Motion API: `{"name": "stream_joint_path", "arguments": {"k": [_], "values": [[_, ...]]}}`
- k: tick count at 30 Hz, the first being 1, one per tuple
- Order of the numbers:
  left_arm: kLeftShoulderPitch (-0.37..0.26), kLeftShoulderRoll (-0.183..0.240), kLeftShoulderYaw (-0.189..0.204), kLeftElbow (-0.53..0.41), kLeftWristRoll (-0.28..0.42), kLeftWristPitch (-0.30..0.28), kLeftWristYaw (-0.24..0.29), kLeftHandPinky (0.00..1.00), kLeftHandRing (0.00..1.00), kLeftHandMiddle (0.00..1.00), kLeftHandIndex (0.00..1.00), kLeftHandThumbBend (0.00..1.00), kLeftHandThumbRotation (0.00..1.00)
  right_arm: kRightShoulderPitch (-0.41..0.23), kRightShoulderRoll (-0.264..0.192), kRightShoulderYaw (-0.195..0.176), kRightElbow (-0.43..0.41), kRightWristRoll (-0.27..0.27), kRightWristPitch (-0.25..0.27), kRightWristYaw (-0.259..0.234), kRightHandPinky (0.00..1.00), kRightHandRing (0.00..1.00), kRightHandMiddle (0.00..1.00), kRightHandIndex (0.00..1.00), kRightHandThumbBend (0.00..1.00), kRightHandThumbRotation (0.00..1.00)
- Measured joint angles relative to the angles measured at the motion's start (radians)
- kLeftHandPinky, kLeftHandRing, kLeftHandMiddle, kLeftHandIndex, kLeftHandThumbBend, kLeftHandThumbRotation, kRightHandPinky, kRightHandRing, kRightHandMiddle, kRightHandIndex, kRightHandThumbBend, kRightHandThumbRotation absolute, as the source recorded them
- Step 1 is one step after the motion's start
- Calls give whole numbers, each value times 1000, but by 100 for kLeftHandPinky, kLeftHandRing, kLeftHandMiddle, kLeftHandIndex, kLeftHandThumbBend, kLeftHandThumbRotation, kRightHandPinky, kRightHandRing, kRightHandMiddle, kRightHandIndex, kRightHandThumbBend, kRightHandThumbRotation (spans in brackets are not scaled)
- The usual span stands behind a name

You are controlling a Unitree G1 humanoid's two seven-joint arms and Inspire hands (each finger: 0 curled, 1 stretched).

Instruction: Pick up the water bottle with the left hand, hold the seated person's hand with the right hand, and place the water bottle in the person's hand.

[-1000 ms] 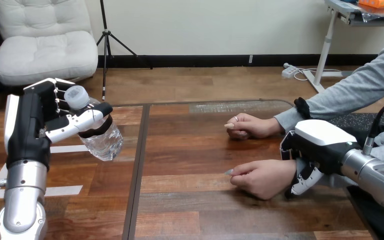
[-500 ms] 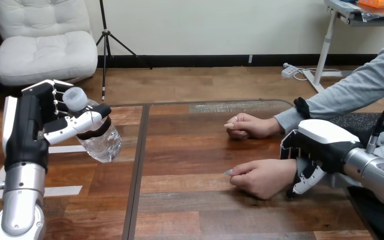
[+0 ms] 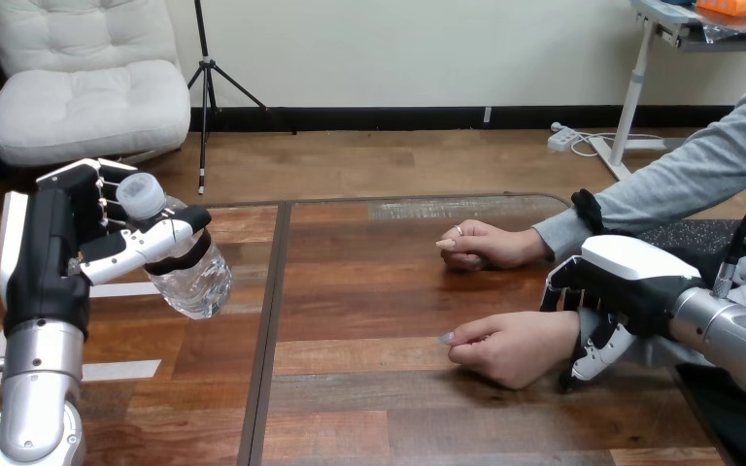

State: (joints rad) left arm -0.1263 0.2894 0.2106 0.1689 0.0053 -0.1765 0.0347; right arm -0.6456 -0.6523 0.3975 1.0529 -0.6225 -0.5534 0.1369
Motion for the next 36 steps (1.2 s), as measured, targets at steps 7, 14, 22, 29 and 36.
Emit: {"name": "stream_joint_path", "arguments": {"k": [7,14,22,29,36], "values": [[1,0,0,0,0,0,0,32,37,40,40,74,0,0,0,-6,-2,0,6,26,50,54,58,60,94,10],[1,0,0,0,0,0,0,32,37,40,40,74,0,-3,-1,-6,-2,-2,8,46,52,56,60,61,96,13],[1,0,1,0,0,0,-3,32,37,40,40,74,0,-6,-2,-6,-2,-8,16,58,54,58,61,62,98,16],[1,0,1,0,0,0,-3,32,37,40,40,74,0,-7,-2,-5,-2,-9,22,76,55,59,63,64,98,17],[1,0,1,0,0,0,-3,32,37,40,40,74,0,-7,-2,-5,-2,-9,29,96,56,61,64,65,98,16]]}}
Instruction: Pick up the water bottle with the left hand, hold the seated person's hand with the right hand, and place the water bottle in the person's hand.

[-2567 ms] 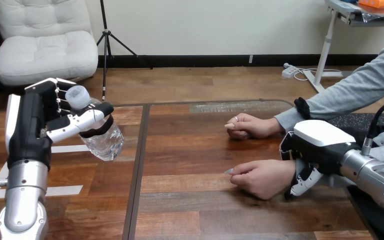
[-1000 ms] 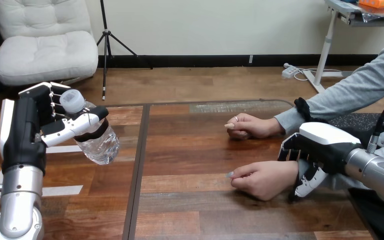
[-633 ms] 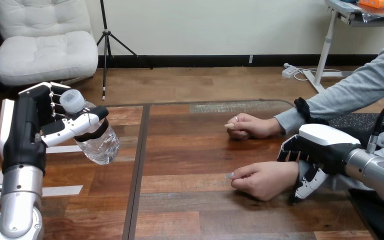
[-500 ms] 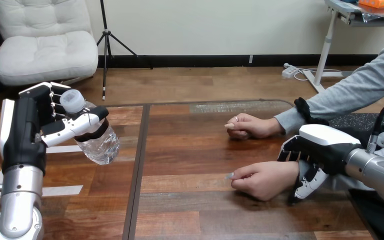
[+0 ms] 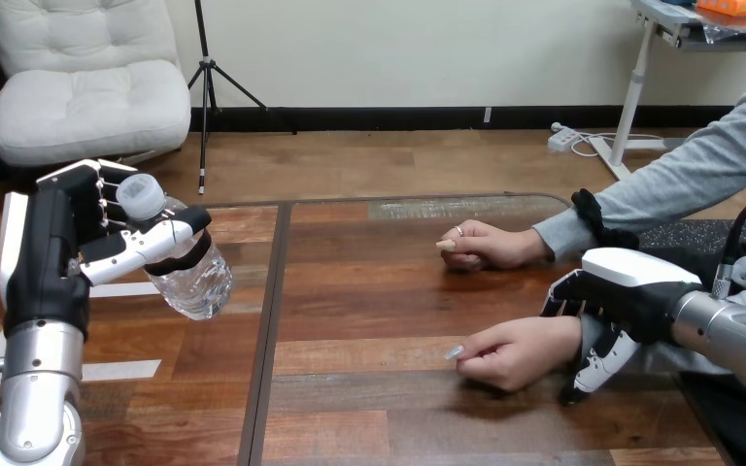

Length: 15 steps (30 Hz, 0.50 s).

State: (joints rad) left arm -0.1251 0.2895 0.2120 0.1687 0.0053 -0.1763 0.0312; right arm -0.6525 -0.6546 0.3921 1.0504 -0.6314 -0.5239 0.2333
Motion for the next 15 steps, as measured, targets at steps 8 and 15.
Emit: {"name": "stream_joint_path", "arguments": {"k": [8,15], "values": [[0,0,0,0,0,0,-2,31,37,40,40,74,0,0,-1,0,-1,0,6,20,58,62,65,66,98,16],[0,0,0,0,0,0,-3,32,37,40,40,74,0,0,-1,0,-5,0,9,33,58,63,66,66,98,15]]}}
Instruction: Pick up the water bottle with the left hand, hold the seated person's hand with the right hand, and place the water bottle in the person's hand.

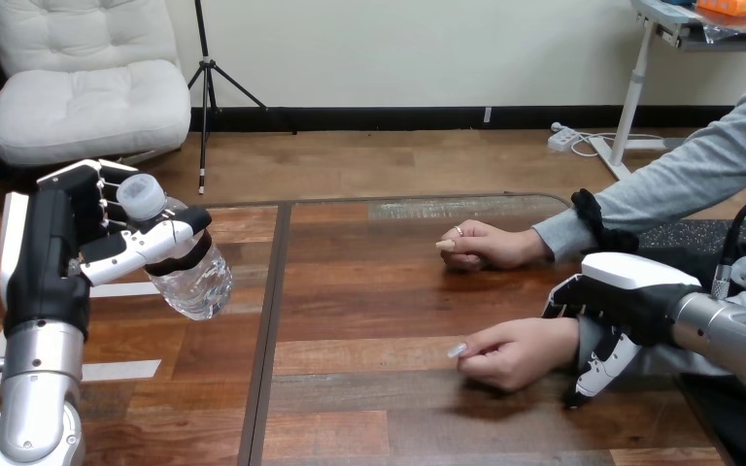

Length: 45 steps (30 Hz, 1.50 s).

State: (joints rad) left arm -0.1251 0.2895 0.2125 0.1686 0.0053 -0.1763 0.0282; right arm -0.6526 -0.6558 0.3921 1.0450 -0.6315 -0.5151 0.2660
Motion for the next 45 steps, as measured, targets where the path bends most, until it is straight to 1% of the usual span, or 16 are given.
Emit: {"name": "stream_joint_path", "arguments": {"k": [19,32,45], "values": [[0,0,0,0,0,0,-1,31,37,40,40,75,0,-1,-2,1,-10,-18,13,15,59,65,68,67,100,17],[0,0,0,0,0,0,-2,31,37,40,40,74,0,-1,-5,1,-12,-25,16,16,57,63,67,66,100,20],[2,0,0,-2,0,0,-2,31,37,40,40,74,0,-4,-8,1,-12,-45,13,13,55,63,67,67,100,22]]}}
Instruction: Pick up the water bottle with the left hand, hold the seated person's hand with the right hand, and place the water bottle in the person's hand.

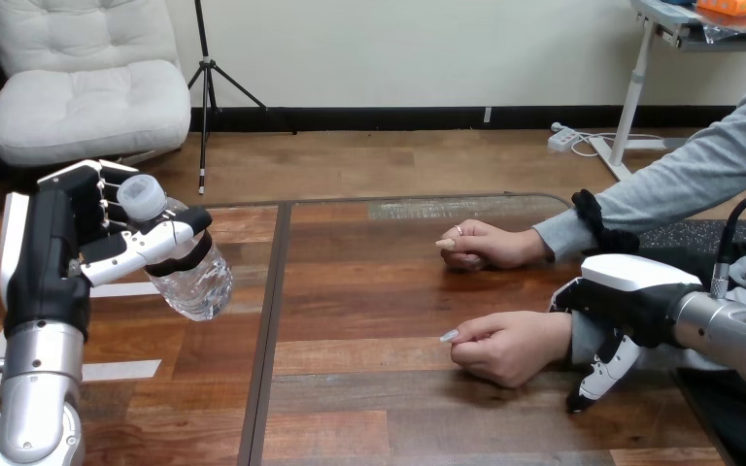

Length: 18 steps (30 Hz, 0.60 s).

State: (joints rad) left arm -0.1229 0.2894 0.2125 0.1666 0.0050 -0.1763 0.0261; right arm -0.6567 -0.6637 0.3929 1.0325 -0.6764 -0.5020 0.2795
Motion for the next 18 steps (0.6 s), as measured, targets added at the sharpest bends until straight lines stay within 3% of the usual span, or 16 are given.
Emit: {"name": "stream_joint_path", "arguments": {"k": [18], "values": [[4,0,0,0,0,0,-6,31,37,40,40,75,0,-3,-2,1,-3,-10,22,2,55,64,68,68,100,23]]}}
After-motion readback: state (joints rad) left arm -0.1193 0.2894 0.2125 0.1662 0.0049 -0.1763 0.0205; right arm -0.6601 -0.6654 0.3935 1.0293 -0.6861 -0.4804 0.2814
